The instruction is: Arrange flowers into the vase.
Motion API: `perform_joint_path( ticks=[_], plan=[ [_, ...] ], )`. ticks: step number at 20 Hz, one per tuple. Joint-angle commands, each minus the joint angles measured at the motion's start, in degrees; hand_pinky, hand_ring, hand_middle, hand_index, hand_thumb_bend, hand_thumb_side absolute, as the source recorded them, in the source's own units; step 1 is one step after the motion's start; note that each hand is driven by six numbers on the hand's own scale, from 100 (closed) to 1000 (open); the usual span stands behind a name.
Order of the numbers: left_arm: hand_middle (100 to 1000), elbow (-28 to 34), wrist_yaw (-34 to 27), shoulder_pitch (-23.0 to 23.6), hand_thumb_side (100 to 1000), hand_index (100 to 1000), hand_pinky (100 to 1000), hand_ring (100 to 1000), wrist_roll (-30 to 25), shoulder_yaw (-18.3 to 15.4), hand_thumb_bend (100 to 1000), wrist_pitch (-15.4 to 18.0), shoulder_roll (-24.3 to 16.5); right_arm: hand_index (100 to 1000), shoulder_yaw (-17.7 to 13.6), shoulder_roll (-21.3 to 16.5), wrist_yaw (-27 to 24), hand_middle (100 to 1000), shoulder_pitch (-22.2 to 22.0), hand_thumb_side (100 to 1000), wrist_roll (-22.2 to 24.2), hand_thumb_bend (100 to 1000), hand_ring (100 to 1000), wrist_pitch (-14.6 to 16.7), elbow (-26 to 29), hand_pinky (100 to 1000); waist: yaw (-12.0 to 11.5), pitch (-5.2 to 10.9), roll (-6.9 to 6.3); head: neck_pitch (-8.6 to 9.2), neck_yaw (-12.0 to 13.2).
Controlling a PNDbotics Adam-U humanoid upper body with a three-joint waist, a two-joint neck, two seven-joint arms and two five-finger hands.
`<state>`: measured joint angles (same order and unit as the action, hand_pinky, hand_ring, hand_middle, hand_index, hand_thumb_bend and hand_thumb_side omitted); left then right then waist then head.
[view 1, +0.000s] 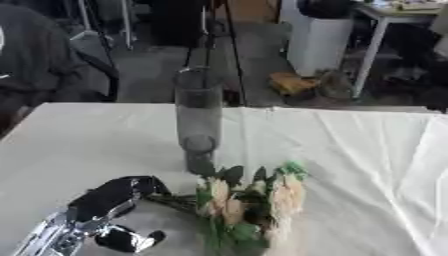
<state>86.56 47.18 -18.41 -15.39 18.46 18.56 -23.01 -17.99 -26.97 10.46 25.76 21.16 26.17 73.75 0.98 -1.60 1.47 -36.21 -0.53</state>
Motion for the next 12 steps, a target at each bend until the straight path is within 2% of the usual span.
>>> perform_joint_path(
  ticks=[1, 12],
  plan=[
    [746, -0.44, 0.63, -1.61, 265, 820, 814, 784, 1.2, -0.72, 449, -0.39, 0.38, 761, -0.13, -1.27, -0.65, 660, 0.94, 834, 0.2, 100, 798, 0.02, 0.71, 792, 0.08, 0.68, 0.07, -0.23, 0.21],
    [739, -2.86, 2.53, -2.79, 256, 814, 808, 774, 3.65, -1.33, 465, -1.59, 1.96, 760, -0.11, -1.15, -0.68, 660, 0.89, 836, 0.27, 100, 798, -0.02, 0.76, 792, 0.21, 0.76, 0.1, -0.21, 0.41]
  ],
)
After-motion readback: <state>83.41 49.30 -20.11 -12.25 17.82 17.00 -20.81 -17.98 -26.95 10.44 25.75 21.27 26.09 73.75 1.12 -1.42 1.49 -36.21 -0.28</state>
